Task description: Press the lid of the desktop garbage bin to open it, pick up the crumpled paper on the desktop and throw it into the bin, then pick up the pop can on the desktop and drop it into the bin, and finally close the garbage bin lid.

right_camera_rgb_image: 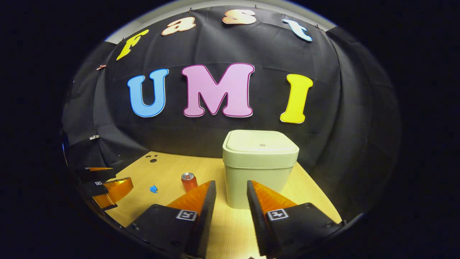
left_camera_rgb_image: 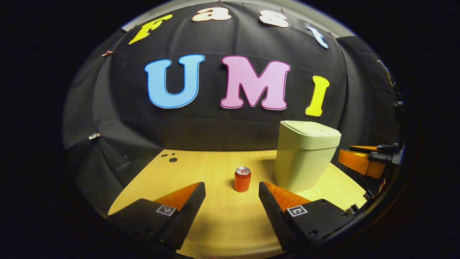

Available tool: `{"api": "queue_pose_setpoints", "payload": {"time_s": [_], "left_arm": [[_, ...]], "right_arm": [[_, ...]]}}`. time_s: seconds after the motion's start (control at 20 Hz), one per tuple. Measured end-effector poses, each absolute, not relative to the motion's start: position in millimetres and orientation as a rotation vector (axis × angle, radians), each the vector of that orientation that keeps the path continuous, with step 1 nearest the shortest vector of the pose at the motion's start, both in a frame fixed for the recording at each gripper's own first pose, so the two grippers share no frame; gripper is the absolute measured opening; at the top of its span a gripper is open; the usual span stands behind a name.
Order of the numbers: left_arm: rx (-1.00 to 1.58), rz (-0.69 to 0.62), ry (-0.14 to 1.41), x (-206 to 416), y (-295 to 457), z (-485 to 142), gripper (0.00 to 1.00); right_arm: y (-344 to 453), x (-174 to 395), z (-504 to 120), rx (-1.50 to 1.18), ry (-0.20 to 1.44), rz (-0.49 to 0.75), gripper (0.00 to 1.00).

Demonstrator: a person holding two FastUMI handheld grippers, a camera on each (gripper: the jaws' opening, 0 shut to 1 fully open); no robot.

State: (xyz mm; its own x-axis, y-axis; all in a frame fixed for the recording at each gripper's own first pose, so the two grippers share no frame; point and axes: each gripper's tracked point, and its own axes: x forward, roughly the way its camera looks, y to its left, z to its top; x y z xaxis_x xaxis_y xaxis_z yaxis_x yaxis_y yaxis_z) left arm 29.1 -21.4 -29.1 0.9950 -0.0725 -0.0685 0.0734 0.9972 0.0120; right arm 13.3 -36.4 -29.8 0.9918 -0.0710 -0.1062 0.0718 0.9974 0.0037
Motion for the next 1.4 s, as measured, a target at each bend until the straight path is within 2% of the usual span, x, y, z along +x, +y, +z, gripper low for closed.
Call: {"api": "queue_pose_setpoints", "payload": {"time_s": [0.05, 0.1, 0.15, 0.25, 0.4, 0.45, 0.6, 0.65, 0.7, 0.9, 1.4], "left_arm": [[0.015, -0.072, 0.066, 29, -21, -29, 0.96], [0.016, -0.073, 0.062, 29, -21, -27, 0.96], [0.017, -0.075, 0.061, 30, -22, -27, 0.96], [0.021, -0.08, 0.068, 30, -23, -31, 0.96], [0.026, -0.076, 0.068, 31, -22, -29, 0.96], [0.028, -0.074, 0.065, 31, -21, -30, 0.96], [0.024, -0.076, 0.071, 34, -22, -32, 0.96], [0.023, -0.075, 0.074, 35, -22, -34, 0.96], [0.023, -0.072, 0.075, 36, -22, -33, 0.96], [0.02, -0.061, 0.077, 38, -19, -33, 0.96], [0.03, -0.031, 0.074, 44, -14, -31, 0.96]], "right_arm": [[-34, 13, -33, 0.014, 0.121, -0.064, 0.4], [-32, 13, -37, 0.02, 0.138, -0.058, 0.42], [-37, 17, -37, 0.013, 0.143, -0.072, 0.37], [-36, 18, -35, 0.015, 0.143, -0.068, 0.16], [-34, 15, -37, 0.009, 0.157, -0.062, 0.17], [-30, 22, -39, 0.007, 0.156, -0.037, 0.07], [-26, 22, -37, 0.011, 0.16, -0.026, 0.06], [-25, 24, -41, 0.031, 0.171, -0.013, 0.1], [-26, 26, -43, 0.046, 0.185, -0.011, 0.06], [-31, 28, -32, 0.072, 0.189, 0.005, 0.05], [-68, 69, 25, 0.096, 0.147, -0.057, 0.05]]}}
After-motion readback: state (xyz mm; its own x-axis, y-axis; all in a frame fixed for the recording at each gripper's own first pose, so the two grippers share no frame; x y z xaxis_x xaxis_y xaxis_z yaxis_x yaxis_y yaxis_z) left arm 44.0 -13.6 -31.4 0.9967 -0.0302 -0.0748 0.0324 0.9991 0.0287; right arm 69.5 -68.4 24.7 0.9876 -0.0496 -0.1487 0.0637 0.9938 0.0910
